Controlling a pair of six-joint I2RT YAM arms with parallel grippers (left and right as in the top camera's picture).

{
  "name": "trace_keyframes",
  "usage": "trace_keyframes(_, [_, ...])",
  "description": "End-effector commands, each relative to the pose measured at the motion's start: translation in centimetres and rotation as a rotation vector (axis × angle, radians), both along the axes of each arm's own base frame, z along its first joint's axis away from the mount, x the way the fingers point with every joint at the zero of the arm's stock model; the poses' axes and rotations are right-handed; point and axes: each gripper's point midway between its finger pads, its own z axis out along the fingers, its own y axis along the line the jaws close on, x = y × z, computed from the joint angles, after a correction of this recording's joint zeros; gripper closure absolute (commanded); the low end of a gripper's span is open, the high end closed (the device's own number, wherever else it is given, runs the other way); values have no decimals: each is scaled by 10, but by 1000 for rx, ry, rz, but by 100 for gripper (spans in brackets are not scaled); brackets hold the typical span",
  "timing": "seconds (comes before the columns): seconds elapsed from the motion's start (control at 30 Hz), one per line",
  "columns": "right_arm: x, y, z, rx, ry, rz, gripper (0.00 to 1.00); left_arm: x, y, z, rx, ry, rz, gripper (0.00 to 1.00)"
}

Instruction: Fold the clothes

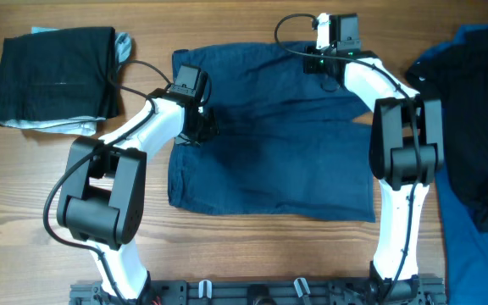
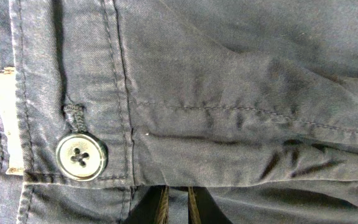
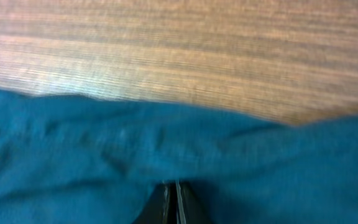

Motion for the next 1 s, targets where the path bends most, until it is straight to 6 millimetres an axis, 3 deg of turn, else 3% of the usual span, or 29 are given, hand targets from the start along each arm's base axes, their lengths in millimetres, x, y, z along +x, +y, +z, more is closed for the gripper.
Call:
trace_keyframes(0.0, [1, -1, -30, 3, 21, -22, 96, -10, 22, -25, 88, 57, 31, 87])
trace_keyframes(0.17, [31, 2, -4, 26, -153, -25, 96, -10, 22, -25, 88, 56, 31, 88])
trace_keyframes(0.27, [38, -28, -3, -46, -172, -180, 96, -10, 22, -25, 88, 56, 31, 88])
trace_keyframes(0.33, [37, -41, -10, -88, -159, -221, 96, -10, 22, -25, 89, 56, 31, 88])
trace_keyframes(0.47, [29, -60, -43, -125, -97, -258, 96, -10, 22, -25, 89, 56, 31, 88])
trace_keyframes(0.53, [29, -83, -54, -160, -94, -313, 96, -10, 23, -26, 93, 57, 31, 88])
trace_keyframes(0.63, [34, -122, -52, -190, -128, -402, 96, -10, 23, -26, 96, 56, 32, 88])
trace_keyframes(0.7, [46, -154, -34, -193, -219, -471, 96, -10, 23, -26, 96, 56, 32, 88])
trace_keyframes(0.77, [58, -180, 5, -175, -318, -520, 95, -10, 23, -26, 96, 56, 32, 88])
trace_keyframes(0.9, [63, -191, 90, -175, -438, -520, 88, -8, 23, -25, 94, 50, 33, 88])
trace_keyframes(0.97, [36, -189, 147, -197, -372, -505, 87, -5, 22, -21, 89, 34, 33, 89])
